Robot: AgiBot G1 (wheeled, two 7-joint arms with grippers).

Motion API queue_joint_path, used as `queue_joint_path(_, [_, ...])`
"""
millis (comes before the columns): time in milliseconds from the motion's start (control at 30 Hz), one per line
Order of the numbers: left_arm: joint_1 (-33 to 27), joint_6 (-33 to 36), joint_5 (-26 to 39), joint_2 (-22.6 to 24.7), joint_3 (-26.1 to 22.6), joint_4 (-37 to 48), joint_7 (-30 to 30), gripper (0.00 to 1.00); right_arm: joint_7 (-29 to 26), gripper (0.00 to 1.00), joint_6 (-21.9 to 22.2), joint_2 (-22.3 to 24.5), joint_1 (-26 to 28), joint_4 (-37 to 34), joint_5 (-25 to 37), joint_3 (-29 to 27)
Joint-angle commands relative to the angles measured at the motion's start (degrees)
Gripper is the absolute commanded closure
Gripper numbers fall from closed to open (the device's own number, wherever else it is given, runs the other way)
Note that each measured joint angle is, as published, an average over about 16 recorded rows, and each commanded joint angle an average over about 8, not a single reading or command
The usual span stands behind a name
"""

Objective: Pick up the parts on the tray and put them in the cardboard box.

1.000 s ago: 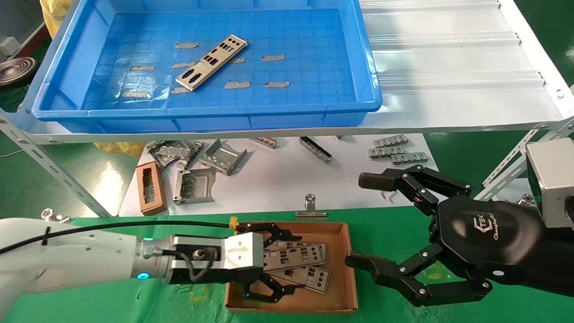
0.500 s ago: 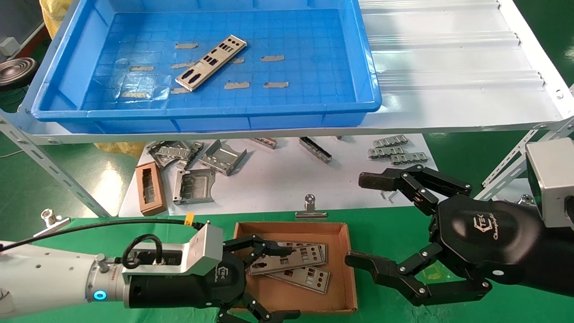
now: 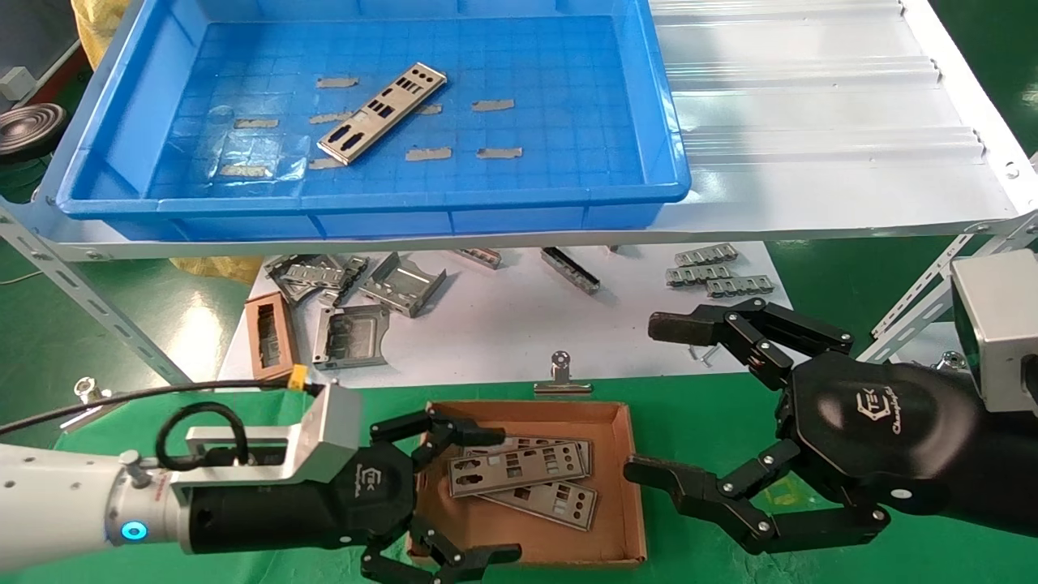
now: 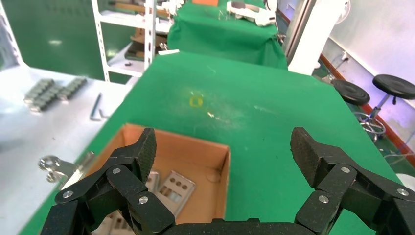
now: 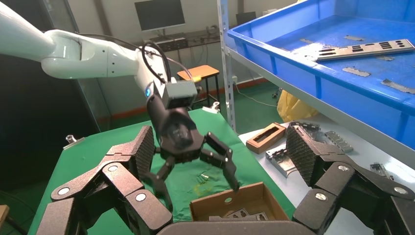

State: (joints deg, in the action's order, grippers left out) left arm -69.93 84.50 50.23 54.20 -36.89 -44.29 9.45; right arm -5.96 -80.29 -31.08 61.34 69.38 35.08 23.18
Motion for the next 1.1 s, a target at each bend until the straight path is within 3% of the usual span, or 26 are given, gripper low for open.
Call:
queue_joint_path(33, [0.3, 0.0, -0.3, -0.8, 0.8, -1.2, -0.8, 0.00, 0.0, 0.00, 0.0, 0.0, 0.0, 0.0, 0.0, 0.0])
queue_joint_path(1100, [5.8, 0.8, -5.8, -13.3, 14.5, -20.3, -14.0, 0.00, 0.0, 0.00, 0.0, 0.0, 0.0, 0.0, 0.0, 0.0])
